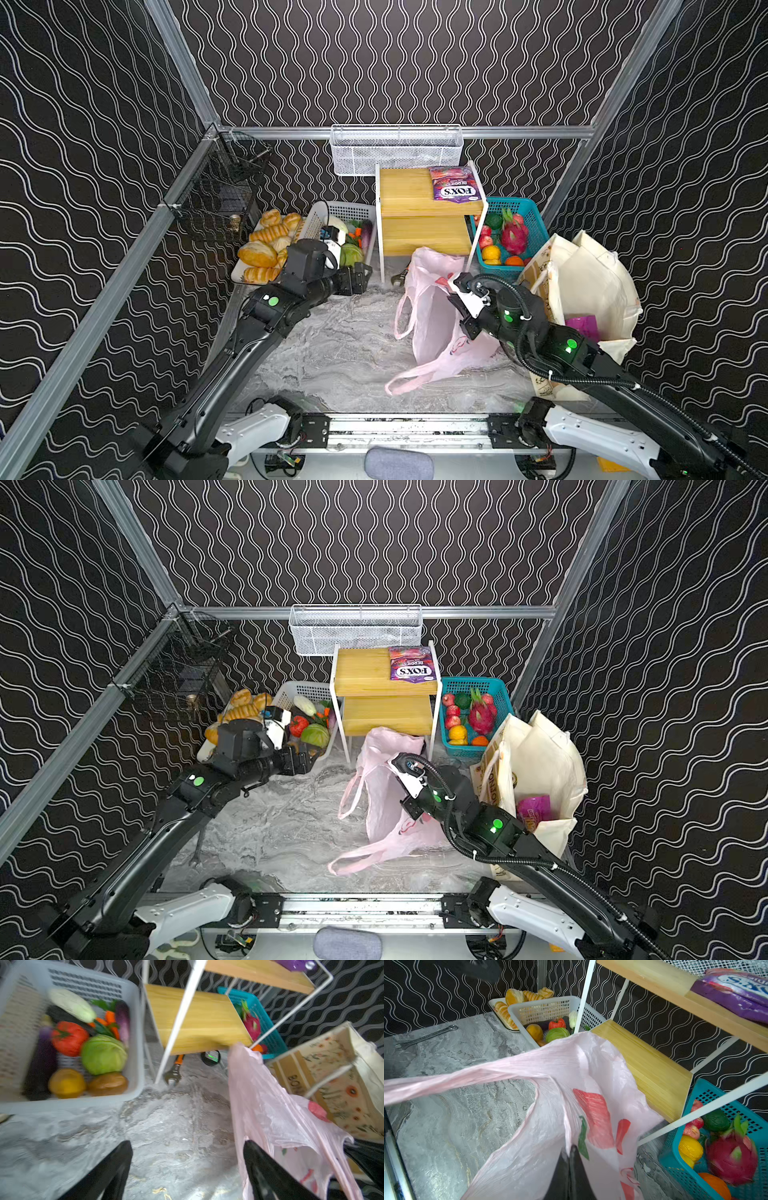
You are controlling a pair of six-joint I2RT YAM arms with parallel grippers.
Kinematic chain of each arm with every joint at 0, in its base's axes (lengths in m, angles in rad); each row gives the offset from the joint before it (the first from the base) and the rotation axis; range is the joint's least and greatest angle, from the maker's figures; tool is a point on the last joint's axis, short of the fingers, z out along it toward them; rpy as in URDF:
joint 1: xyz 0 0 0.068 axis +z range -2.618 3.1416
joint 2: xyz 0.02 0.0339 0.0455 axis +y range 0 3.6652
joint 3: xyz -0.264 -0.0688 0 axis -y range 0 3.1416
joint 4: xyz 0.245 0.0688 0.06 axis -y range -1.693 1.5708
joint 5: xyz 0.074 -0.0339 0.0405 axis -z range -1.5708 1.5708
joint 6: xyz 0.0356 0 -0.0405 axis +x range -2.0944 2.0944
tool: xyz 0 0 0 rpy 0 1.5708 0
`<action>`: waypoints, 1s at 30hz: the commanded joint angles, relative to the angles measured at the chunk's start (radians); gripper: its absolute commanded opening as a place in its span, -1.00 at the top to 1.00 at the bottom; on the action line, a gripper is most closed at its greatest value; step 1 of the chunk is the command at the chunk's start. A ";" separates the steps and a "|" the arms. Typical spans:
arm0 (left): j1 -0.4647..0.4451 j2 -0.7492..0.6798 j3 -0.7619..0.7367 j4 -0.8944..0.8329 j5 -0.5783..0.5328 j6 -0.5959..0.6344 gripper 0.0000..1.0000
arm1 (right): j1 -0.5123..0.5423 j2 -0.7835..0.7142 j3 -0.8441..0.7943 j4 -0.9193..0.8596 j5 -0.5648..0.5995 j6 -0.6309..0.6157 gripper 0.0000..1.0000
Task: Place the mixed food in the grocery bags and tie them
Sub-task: 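Release the left handle and reposition left gripper while right holds the pink bag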
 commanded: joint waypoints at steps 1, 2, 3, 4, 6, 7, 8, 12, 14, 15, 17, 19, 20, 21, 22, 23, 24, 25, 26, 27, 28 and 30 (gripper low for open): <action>0.001 0.013 -0.070 0.150 0.242 -0.006 -0.79 | -0.001 0.002 0.000 0.120 0.038 0.121 1.00; 0.001 0.014 -0.097 0.166 0.266 -0.007 -0.81 | 0.000 0.014 0.006 0.120 0.053 0.174 1.00; 0.001 0.014 -0.122 0.186 0.284 -0.012 -0.83 | -0.002 0.028 0.011 0.119 0.062 0.217 1.00; 0.001 0.006 -0.151 0.211 0.304 -0.024 -0.84 | -0.004 0.044 0.016 0.113 0.061 0.253 1.00; 0.001 -0.020 -0.209 0.293 0.351 -0.047 -0.85 | -0.007 0.078 0.023 0.103 0.032 0.287 1.00; 0.000 -0.034 -0.235 0.335 0.375 -0.055 -0.84 | -0.008 0.097 0.027 0.097 0.028 0.307 1.00; 0.001 -0.049 -0.255 0.363 0.390 -0.056 -0.84 | -0.011 0.114 0.032 0.093 0.032 0.326 1.00; -0.003 -0.101 -0.333 0.373 0.346 0.021 -0.83 | -0.040 0.166 0.062 0.087 -0.006 0.399 1.00; -0.004 -0.129 -0.384 0.386 0.314 0.068 -0.83 | -0.066 0.183 0.068 0.097 -0.046 0.443 1.00; -0.007 -0.140 -0.403 0.396 0.302 0.077 -0.83 | -0.078 0.189 0.072 0.097 -0.065 0.460 1.00; -0.024 -0.168 -0.446 0.431 0.282 0.090 -0.80 | -0.107 0.208 0.072 0.085 -0.096 0.507 1.00; -0.084 -0.203 -0.478 0.458 0.186 0.101 -0.77 | -0.133 0.225 0.113 0.075 -0.126 0.549 1.00; -0.128 -0.225 -0.499 0.489 0.133 0.126 -0.77 | -0.144 0.234 0.120 0.071 -0.147 0.569 1.00; -0.164 -0.244 -0.521 0.524 0.087 0.147 -0.77 | -0.150 0.241 0.126 0.068 -0.165 0.583 1.00; -0.212 -0.259 -0.549 0.565 0.022 0.164 -0.79 | -0.155 0.250 0.132 0.064 -0.183 0.593 1.00; -0.250 -0.265 -0.573 0.604 -0.031 0.186 -0.80 | -0.157 0.256 0.137 0.063 -0.197 0.598 1.00; -0.280 -0.262 -0.590 0.637 -0.072 0.201 -0.81 | -0.157 0.261 0.140 0.065 -0.206 0.600 1.00; -0.305 -0.249 -0.599 0.670 -0.124 0.213 -0.84 | -0.157 0.264 0.141 0.070 -0.220 0.600 1.00; -0.332 -0.226 -0.601 0.704 -0.159 0.224 -0.86 | -0.157 0.267 0.139 0.078 -0.231 0.600 1.00; -0.350 -0.200 -0.599 0.734 -0.182 0.231 -0.87 | -0.157 0.268 0.139 0.082 -0.239 0.603 1.00; -0.373 -0.166 -0.590 0.761 -0.227 0.238 -0.88 | -0.157 0.270 0.138 0.085 -0.247 0.604 1.00; -0.403 -0.099 -0.570 0.817 -0.285 0.247 -0.89 | -0.156 0.265 0.134 0.095 -0.270 0.604 1.00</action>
